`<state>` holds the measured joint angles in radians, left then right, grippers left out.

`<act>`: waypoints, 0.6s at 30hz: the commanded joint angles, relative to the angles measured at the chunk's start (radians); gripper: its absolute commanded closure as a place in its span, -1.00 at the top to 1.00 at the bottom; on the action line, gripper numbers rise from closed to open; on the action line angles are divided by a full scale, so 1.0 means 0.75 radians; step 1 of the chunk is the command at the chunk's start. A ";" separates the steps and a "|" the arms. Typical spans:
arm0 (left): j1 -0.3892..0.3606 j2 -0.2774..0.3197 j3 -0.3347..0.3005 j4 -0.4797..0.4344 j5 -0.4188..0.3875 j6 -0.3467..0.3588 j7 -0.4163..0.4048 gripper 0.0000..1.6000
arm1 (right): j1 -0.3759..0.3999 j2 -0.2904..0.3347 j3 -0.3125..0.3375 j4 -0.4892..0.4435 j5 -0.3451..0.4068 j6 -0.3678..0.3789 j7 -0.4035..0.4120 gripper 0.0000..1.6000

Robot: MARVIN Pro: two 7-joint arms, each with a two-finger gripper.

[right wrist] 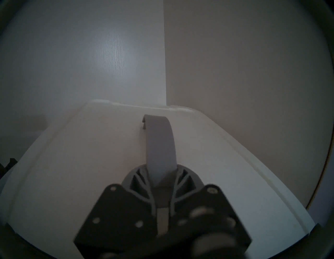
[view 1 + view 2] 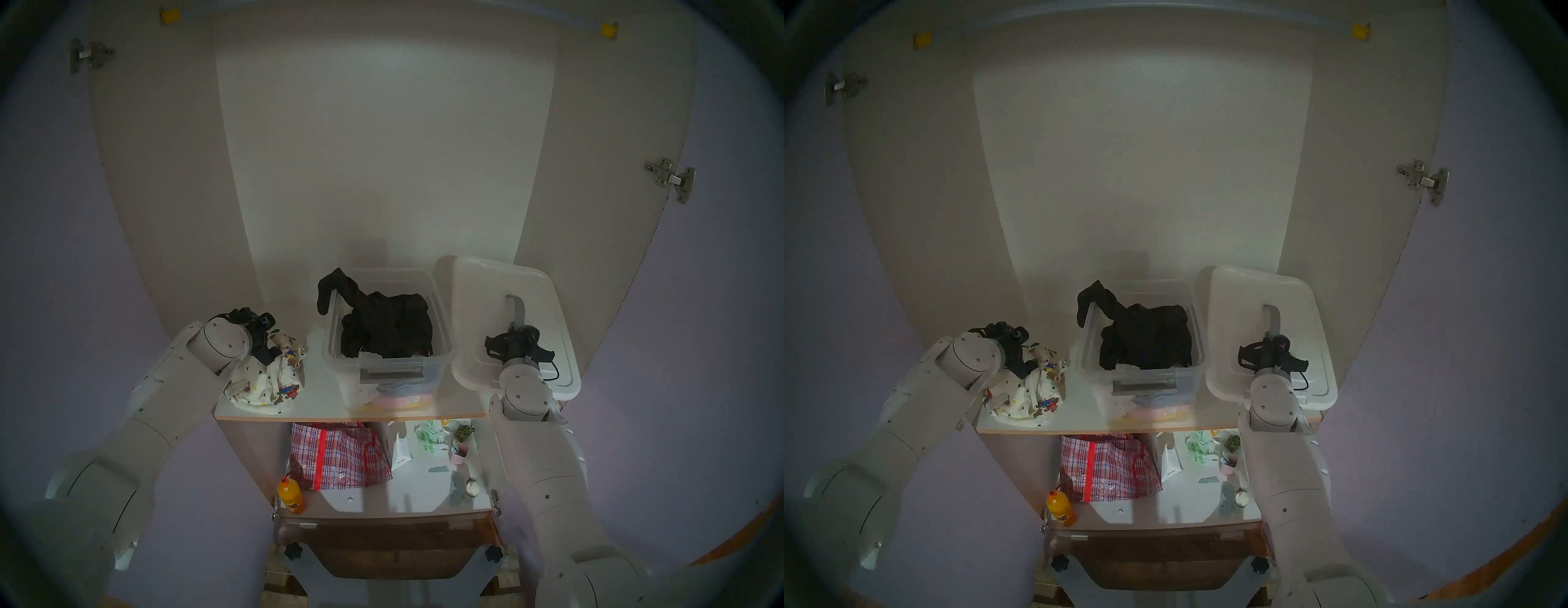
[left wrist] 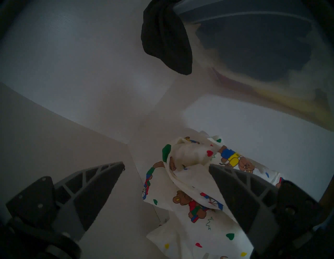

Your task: Take clothing out of the storage bin and put the lid back on the bin

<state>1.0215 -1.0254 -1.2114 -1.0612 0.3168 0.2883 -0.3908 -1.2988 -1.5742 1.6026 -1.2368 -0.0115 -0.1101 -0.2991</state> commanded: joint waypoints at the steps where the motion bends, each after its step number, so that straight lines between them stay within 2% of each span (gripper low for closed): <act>1: -0.037 0.001 -0.011 -0.029 -0.002 -0.008 0.004 1.00 | 0.074 -0.017 -0.011 -0.084 -0.062 -0.077 -0.093 -1.00; 9: -0.038 0.001 -0.011 -0.029 -0.002 -0.008 0.004 1.00 | 0.117 -0.051 -0.025 -0.123 -0.078 -0.058 -0.172 -1.00; 18: -0.038 0.001 -0.011 -0.029 -0.002 -0.008 0.005 1.00 | 0.149 -0.123 -0.062 -0.230 -0.039 0.001 -0.166 -1.00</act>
<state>1.0214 -1.0254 -1.2112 -1.0610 0.3165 0.2883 -0.3901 -1.2393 -1.6255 1.5784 -1.3236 -0.0519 -0.1195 -0.4203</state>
